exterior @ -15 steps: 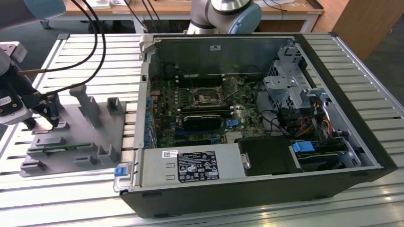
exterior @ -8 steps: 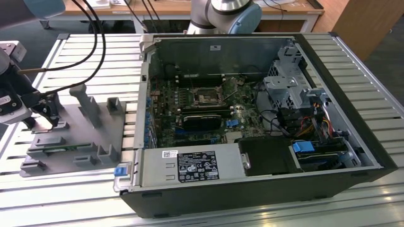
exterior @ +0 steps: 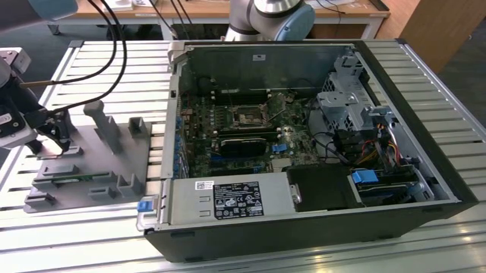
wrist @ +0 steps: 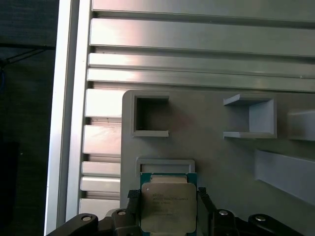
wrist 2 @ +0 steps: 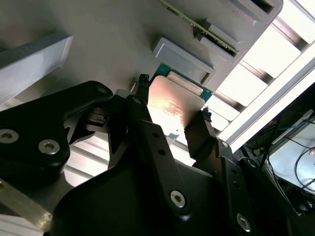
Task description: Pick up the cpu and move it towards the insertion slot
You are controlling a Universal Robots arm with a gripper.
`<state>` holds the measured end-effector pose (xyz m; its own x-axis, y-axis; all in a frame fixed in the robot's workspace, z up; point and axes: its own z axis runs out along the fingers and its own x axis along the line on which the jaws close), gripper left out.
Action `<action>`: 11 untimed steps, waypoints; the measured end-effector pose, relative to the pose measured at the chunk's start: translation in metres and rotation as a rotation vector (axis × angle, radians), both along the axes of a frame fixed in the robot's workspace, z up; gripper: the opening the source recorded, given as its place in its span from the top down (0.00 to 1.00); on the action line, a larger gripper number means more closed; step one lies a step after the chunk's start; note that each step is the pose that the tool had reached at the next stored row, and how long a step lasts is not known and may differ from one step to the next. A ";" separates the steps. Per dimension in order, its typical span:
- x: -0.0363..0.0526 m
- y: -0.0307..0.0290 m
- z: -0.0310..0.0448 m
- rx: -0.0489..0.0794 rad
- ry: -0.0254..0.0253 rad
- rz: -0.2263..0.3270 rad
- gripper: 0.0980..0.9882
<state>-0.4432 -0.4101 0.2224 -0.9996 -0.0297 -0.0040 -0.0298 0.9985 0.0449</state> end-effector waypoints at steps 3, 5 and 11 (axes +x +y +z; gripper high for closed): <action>0.0000 0.0001 0.0013 0.000 -0.0002 0.000 0.50; 0.0000 0.0001 0.0017 0.000 -0.0002 0.000 0.50; 0.0000 0.0001 0.0031 0.000 0.0000 0.000 0.50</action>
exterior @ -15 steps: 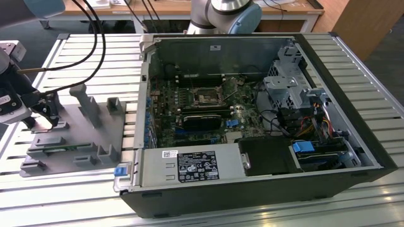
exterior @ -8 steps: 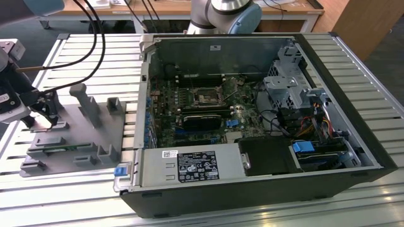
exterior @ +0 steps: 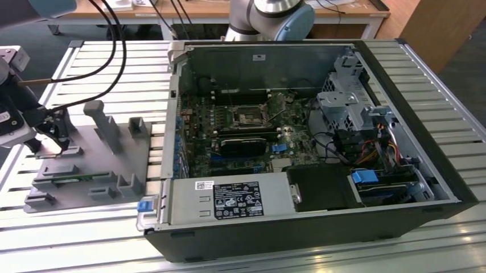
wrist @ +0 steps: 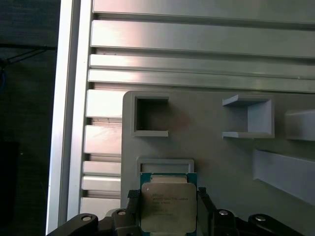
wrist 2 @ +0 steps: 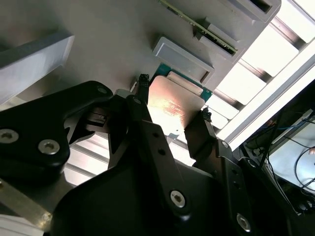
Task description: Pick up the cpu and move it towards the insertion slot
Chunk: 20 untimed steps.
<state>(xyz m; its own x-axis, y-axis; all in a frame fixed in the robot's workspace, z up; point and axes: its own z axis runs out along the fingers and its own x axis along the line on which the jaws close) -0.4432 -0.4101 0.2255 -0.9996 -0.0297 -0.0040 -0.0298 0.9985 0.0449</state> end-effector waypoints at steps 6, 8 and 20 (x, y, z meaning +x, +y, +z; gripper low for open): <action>0.0000 0.0001 0.0022 0.000 0.0000 0.000 0.50; 0.0000 0.0002 0.0033 0.000 0.0001 0.000 0.50; 0.0000 0.0002 0.0056 0.000 0.0001 0.000 0.50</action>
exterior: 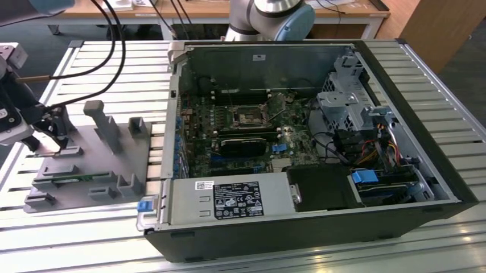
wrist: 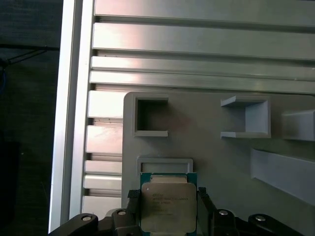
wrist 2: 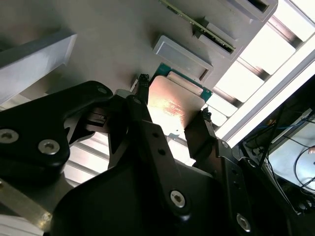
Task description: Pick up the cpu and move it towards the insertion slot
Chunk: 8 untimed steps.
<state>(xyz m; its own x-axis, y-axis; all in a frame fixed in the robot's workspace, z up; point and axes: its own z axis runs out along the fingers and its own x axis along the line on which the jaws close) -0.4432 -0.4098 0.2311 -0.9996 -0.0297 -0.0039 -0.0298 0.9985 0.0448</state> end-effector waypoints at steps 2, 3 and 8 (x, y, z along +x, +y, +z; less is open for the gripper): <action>0.0000 0.0000 0.0008 0.000 0.0001 0.000 0.50; 0.0000 0.0000 0.0010 0.000 -0.0001 0.000 0.50; 0.0000 0.0001 0.0025 0.000 -0.0001 0.000 0.50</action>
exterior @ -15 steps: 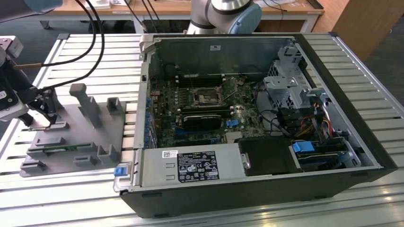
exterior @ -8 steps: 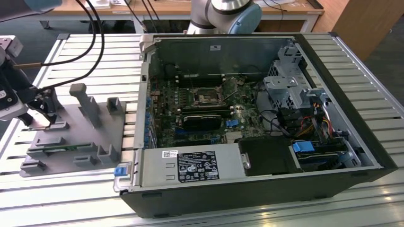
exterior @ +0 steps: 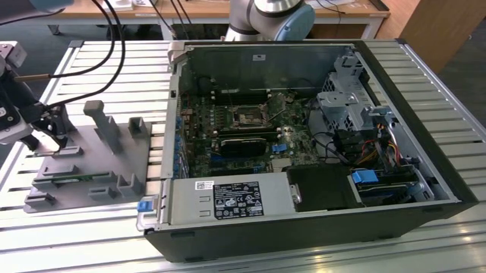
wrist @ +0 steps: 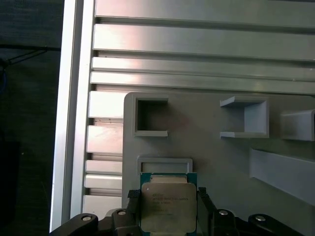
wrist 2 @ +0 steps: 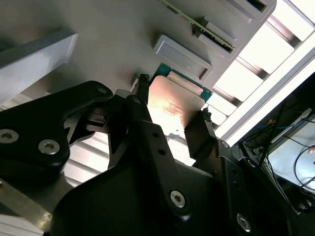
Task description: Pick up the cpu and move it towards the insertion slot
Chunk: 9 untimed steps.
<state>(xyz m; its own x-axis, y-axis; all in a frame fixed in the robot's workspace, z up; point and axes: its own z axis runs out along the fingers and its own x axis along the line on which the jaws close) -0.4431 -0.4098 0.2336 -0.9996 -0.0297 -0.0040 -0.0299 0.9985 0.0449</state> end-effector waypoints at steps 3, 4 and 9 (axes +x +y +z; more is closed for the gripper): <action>0.0000 0.0002 0.0012 0.000 0.0001 0.000 0.50; 0.0000 0.0003 0.0018 0.000 0.0000 0.000 0.50; 0.0000 0.0005 0.0047 0.000 0.0000 0.000 0.50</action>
<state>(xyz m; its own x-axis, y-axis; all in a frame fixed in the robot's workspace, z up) -0.4431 -0.4093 0.2383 -0.9996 -0.0297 -0.0040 -0.0299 0.9985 0.0449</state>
